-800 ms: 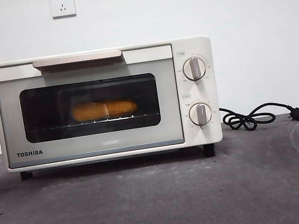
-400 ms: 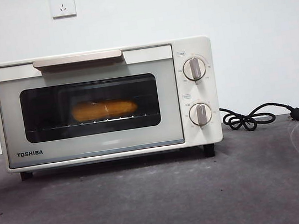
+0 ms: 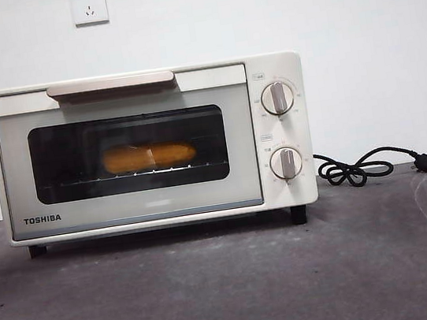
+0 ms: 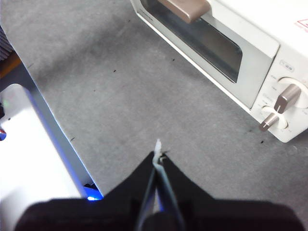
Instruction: Take the corn from the table,put the corn in the oven
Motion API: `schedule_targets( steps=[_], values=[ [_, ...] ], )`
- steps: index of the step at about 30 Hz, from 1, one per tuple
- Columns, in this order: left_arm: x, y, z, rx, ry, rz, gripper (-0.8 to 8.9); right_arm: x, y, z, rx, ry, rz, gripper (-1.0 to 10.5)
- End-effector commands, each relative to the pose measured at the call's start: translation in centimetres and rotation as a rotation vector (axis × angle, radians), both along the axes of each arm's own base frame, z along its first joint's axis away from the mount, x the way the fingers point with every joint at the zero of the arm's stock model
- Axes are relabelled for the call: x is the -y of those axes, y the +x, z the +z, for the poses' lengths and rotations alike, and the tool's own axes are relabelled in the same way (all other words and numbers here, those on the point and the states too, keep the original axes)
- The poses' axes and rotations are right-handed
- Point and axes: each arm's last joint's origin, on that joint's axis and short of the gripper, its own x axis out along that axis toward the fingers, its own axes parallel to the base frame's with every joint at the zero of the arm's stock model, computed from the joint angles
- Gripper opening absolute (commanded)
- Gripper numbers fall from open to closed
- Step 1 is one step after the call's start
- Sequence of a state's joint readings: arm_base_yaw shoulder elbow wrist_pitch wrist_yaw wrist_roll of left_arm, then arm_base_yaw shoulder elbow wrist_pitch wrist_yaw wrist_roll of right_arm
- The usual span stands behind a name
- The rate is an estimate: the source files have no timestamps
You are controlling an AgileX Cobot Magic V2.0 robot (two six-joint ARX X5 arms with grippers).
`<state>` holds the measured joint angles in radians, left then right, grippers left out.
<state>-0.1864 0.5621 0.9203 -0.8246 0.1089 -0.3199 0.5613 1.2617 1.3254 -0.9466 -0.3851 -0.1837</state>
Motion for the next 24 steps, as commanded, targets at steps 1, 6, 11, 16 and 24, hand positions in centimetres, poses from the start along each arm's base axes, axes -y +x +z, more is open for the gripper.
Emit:
schedule_targets(
  steps=[1,6,11,16,24],
  values=[
    [0.0,0.1,0.0,-0.003,-0.006,0.006,-0.05,-0.1,0.1,-0.1,0.003,-0.001,0.002,0.0],
    [0.1,0.4,-0.2,-0.030,-0.001,0.007,-0.04,-0.1,0.1,-0.1,0.002,-0.001,0.001,0.0],
    [0.3,1.5,-0.6,-0.073,0.008,0.006,-0.04,-0.1,0.1,-0.1,0.003,-0.001,0.002,0.0],
    [0.6,3.3,-1.4,-0.152,0.023,0.007,-0.04,-0.1,0.1,-0.1,0.003,-0.001,0.001,0.0],
    [0.4,3.9,-1.4,-0.137,0.048,0.031,-0.04,-0.1,0.1,-0.1,0.003,0.000,0.002,0.0]
  ],
)
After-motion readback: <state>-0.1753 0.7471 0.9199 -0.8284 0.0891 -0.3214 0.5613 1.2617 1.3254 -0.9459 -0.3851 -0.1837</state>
